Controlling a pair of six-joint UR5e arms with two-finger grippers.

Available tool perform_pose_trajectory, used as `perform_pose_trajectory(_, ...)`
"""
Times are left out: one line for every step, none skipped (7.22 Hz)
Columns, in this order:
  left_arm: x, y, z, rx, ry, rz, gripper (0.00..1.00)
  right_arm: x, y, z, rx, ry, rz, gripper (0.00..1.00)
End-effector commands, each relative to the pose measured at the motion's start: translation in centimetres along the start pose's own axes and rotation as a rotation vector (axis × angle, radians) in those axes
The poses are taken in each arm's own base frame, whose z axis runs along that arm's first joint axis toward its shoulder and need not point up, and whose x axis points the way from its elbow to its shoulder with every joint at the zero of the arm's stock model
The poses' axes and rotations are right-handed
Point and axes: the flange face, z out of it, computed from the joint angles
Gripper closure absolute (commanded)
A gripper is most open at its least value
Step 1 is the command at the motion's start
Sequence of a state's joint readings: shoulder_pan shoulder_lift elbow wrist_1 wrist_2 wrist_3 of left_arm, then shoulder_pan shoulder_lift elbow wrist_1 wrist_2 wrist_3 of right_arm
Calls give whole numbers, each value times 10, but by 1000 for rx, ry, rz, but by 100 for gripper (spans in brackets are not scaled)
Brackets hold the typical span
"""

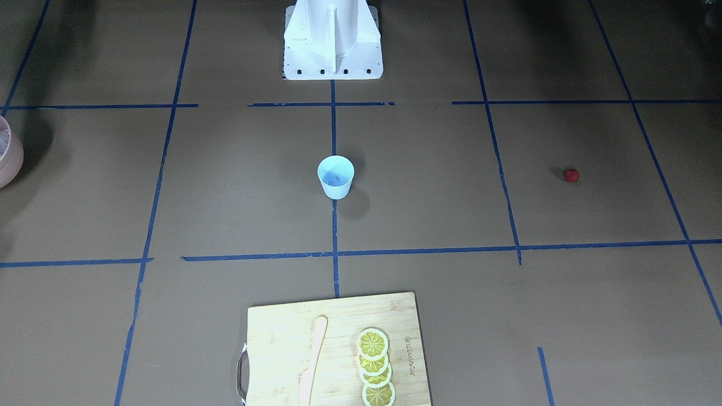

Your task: Put ice and strawberries in cup

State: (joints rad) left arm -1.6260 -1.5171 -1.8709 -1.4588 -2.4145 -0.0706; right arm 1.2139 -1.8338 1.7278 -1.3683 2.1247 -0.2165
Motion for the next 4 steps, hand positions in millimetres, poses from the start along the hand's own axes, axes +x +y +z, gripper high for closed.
perform_pose_trajectory(2, 0, -2, 4, 0, 5, 0, 0, 0, 1, -2, 1, 0, 48)
perform_pose_trajectory(2, 0, -2, 4, 0, 2, 0, 1, 0, 1, -2, 3, -3, 73)
perform_pose_trajectory(2, 0, -2, 4, 0, 2, 0, 1, 1, 0, -2, 6, -7, 98)
perform_pose_trajectory(3, 0, -3, 5, 0, 3, 0, 0, 1, -2, 2, 10, -9, 100)
